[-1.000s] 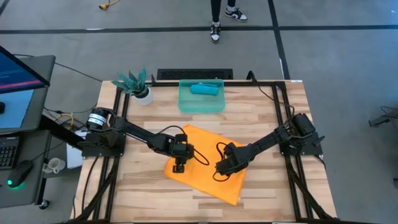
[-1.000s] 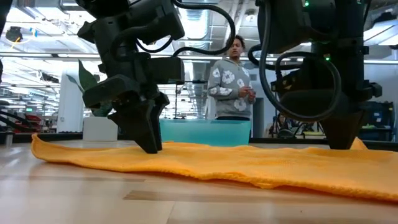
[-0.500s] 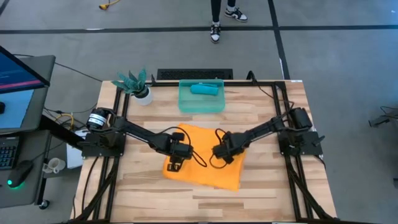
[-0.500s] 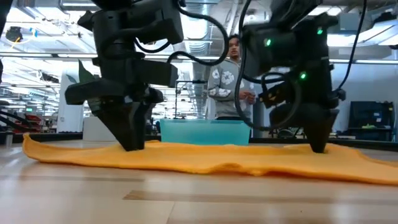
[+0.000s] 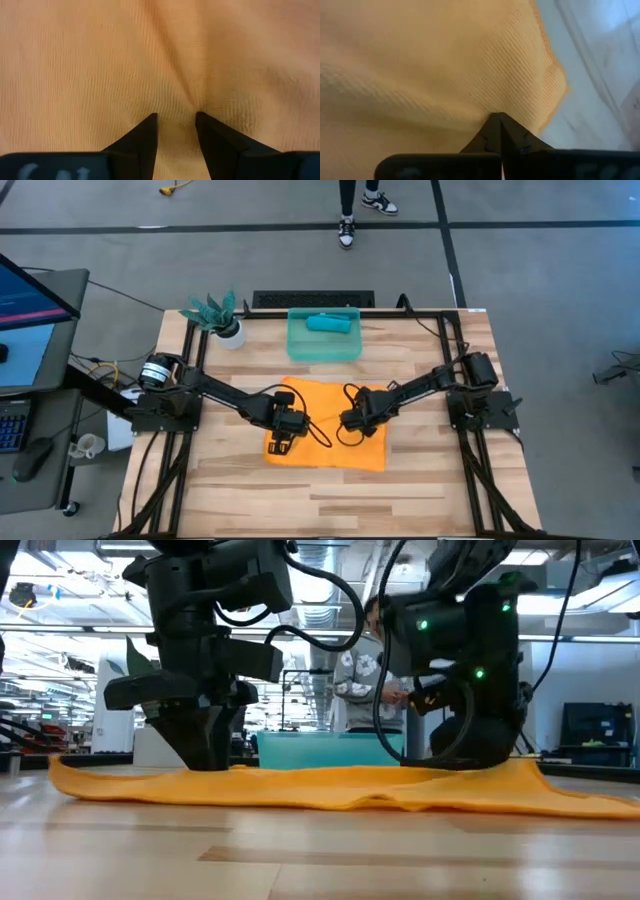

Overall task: Roll microfiber towels into tight, uniform cylinder then place into a basket
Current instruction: Fold the yellow microfiber cloth

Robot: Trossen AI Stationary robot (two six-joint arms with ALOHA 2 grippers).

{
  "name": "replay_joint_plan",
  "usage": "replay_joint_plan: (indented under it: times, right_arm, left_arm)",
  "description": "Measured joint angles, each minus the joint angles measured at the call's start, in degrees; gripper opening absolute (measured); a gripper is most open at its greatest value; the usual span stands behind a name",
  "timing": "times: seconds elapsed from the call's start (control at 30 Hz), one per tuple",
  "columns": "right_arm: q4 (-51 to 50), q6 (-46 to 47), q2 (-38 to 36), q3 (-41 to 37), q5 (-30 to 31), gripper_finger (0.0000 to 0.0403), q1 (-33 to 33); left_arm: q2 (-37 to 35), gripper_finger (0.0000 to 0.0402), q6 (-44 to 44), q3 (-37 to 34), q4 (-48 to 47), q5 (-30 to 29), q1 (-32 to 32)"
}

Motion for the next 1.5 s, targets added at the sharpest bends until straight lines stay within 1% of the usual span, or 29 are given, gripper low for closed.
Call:
replay_joint_plan:
  times: [0.17, 0.3, 0.4, 0.47, 0.57, 0.67, 0.8, 0.9, 0.97, 1.07, 1.2, 1.37, 1.5]
  right_arm:
    - [-0.11, 0.0, -0.01, 3.14, 0.89, 0.0011, 4.44]
    - [-1.53, 1.94, -0.02, 5.27, 4.74, 0.0011, 7.98]
    - [-3.42, 5.79, -0.03, 6.78, 7.06, 0.0011, 10.66]
    - [-3.4, 6.58, -0.09, 7.84, 7.7, 0.0011, 13.06]
    - [-2.7, 6.72, -0.11, 9.35, 8.03, 0.0012, 17.13]
    - [-2.18, 9.51, -0.11, 10.45, 8.7, 0.0012, 20.89]
    - [1.0, 12.34, -0.15, 11.17, 14.15, 0.0012, 25.87]
    - [4.73, 9.16, -0.15, 11.19, 16.89, 0.0012, 29.03]
    - [7.09, 7.84, -0.15, 11.21, 17.3, 0.0012, 30.74]
    - [10.4, 8.35, -0.17, 11.21, 17.34, 0.0012, 32.92]
    - [15.17, 9.53, -0.17, 11.21, 17.54, 0.0012, 35.83]
    - [21.34, 9.53, -0.22, 11.21, 23.76, 0.0012, 38.97]
    - [23.19, 10.97, -0.22, 11.21, 24.86, 0.0012, 40.72]
  left_arm:
    - [-2.74, 0.0129, 2.98, -0.11, 0.36, -0.19, -0.88]
    - [-7.45, 0.0129, 3.34, -0.09, -0.07, -1.77, -2.17]
    - [-11.38, 0.0129, 2.13, -0.07, -1.58, -4.45, -3.12]
    - [-13.78, 0.0129, 0.71, -0.46, -1.79, -6.83, -4.03]
    - [-17.13, 0.0129, -0.97, -2.51, -2.05, -9.9, -5.63]
    - [-20.01, 0.0129, -3.8, -5.37, -1.17, -13.61, -7.48]
    - [-21.93, 0.0129, -7.18, -9.57, 4.58, -17.14, -10.52]
    - [-22.03, 0.0129, -8.35, -12.07, 9.9, -17.3, -13.25]
    - [-22.03, 0.0129, -8.68, -13.4, 12.95, -17.31, -15.15]
    - [-22.03, 0.0129, -8.82, -14.68, 16.97, -17.79, -18.03]
    - [-22.03, 0.0129, -6.1, -14.95, 22.04, -17.99, -21.08]
    - [-21.95, 0.0129, -0.3, -14.95, 28.53, -17.96, -22.42]
    - [-21.79, 0.0129, 1.02, -14.95, 30.48, -17.51, -22.17]
